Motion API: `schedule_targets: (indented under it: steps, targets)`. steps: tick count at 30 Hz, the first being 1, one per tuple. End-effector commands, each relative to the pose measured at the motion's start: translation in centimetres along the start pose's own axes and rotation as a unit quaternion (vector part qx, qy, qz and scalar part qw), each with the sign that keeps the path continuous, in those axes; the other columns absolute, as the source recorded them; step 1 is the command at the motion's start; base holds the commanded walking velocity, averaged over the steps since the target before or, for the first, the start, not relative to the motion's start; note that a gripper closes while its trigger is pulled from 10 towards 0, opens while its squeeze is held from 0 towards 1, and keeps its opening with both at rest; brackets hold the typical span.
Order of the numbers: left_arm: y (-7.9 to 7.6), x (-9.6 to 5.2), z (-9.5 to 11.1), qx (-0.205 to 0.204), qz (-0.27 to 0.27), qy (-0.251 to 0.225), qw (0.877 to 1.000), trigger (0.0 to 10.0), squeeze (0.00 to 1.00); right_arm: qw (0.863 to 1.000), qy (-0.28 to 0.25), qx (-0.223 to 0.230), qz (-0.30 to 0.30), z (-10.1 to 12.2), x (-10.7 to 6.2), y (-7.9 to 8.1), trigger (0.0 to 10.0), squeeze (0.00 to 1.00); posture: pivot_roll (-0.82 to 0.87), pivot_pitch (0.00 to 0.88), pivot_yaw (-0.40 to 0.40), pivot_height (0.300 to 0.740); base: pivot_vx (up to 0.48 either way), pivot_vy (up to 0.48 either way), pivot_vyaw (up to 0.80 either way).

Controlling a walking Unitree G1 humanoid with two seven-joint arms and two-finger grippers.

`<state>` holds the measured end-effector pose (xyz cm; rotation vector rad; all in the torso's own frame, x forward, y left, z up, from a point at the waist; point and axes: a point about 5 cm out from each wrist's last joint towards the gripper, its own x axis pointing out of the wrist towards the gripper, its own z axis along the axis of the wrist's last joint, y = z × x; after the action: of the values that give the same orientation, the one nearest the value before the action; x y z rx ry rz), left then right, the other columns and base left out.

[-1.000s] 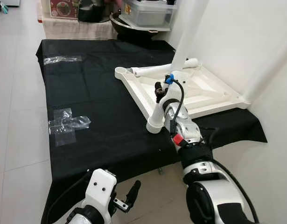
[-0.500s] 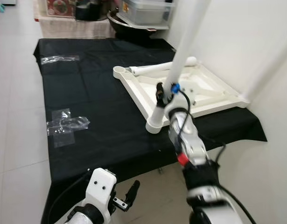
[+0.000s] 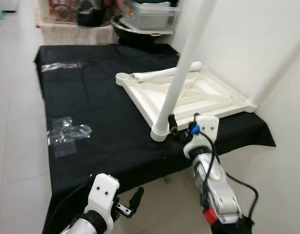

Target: Building children table

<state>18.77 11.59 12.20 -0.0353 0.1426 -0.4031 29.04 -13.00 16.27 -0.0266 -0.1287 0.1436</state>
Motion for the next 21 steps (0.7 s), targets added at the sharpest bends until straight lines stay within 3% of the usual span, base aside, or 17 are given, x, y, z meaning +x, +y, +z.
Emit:
schedule_targets:
  steps: [1,4,7,9,17,21]
  targets:
    - [0.2,0.1,-0.6,-0.016,0.010,0.014,1.000,10.0,0.00,1.000,0.002,-0.014,0.015,0.1,-0.4,0.1,10.0,0.00,0.11,0.070,-0.157,0.740,0.000,0.000,0.00]
    - [1.0,0.1,-0.3,-0.020,0.036,0.001,0.999,10.0,0.00,0.993,-0.020,-0.010,0.115,0.9,-0.9,1.6,10.0,0.00,0.11,0.074,-0.156,0.740,0.000,0.000,0.00]
    - [1.0,0.1,-0.2,-0.021,0.038,-0.002,0.999,10.0,0.00,0.987,-0.024,0.002,0.157,1.3,-0.9,2.4,10.0,0.00,0.11,0.075,-0.158,0.740,0.000,0.000,0.00]
    - [0.9,0.1,-0.2,-0.020,0.038,-0.001,0.999,10.0,0.00,0.987,-0.025,-0.005,0.156,1.5,-0.5,2.6,10.0,0.00,0.11,0.076,-0.162,0.740,0.000,0.000,0.00]
    - [0.8,-0.1,-0.3,-0.024,0.038,0.001,0.999,10.0,0.00,0.989,-0.051,-0.011,0.135,3.1,1.8,3.0,10.0,0.00,0.12,0.087,-0.167,0.740,0.000,0.477,0.00]
    - [0.6,-0.3,-0.2,-0.023,0.037,0.001,0.999,10.0,0.00,0.988,-0.069,-0.017,0.135,4.8,3.8,3.5,10.0,0.00,0.12,0.091,-0.168,0.740,0.000,0.000,0.00]
